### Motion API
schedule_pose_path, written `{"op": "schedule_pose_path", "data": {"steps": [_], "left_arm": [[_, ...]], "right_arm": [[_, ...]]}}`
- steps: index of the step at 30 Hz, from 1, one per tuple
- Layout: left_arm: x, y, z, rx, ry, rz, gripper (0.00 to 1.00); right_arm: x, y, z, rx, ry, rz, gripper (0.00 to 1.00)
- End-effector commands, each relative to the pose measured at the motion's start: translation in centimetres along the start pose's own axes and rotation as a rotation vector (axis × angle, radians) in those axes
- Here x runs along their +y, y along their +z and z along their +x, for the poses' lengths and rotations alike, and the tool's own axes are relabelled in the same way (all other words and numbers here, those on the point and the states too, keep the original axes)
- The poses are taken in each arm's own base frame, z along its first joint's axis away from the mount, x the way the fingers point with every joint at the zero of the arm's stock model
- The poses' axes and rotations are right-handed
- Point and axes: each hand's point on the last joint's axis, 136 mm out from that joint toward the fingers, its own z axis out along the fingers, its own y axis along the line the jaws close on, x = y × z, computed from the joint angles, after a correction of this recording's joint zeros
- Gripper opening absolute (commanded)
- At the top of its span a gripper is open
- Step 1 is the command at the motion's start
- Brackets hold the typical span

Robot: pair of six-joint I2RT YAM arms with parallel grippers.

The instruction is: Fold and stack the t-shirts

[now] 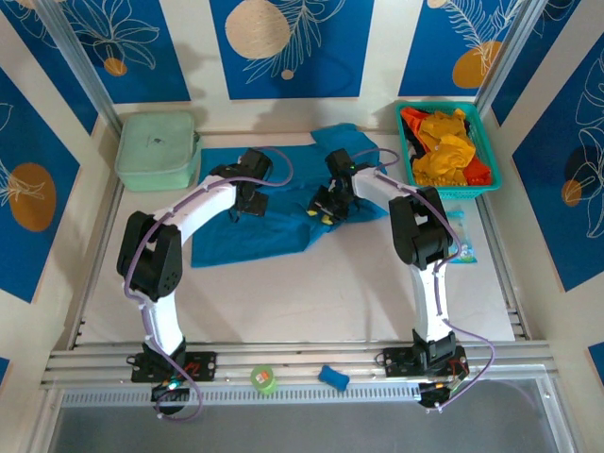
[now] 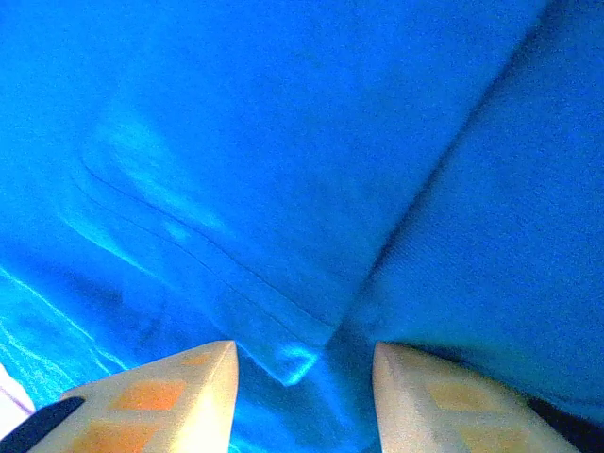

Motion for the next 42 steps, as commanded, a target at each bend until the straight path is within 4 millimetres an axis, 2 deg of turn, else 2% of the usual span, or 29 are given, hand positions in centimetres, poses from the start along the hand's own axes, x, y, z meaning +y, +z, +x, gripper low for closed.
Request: {"op": "schedule_pose_path", "data": {"steps": [1, 12, 19, 26, 36, 42], "left_arm": [[0.1, -0.7, -0.2, -0.021, -0.005, 0.000, 0.94], [0.1, -0.5, 0.0, -0.015, -0.001, -0.001, 0.94], [0.0, -0.4, 0.1, -0.013, 0.000, 0.001, 0.94], [0.0, -0.3, 0.1, -0.013, 0.003, -0.001, 0.94], [0.0, -0.2, 0.4, -0.006, 0.008, -0.002, 0.94], [-0.1, -0.3, 0.2, -0.011, 0.006, 0.002, 0.94]], "right_arm": [[1.5, -1.5, -0.5, -0.046, 0.027, -0.065, 0.42], [1.3, -1.6, -2.3, -0.106, 0.033, -0.035, 0.39], [1.6, -2.0, -2.9, -0.116, 0.036, -0.051, 0.30], [2.5, -1.9, -3.1, -0.112, 0.035, -0.076, 0.24], [2.0, -0.7, -2.5, -0.076, 0.042, -0.061, 0.21], [1.7, -0.3, -2.4, -0.068, 0.044, -0.055, 0.07]]}}
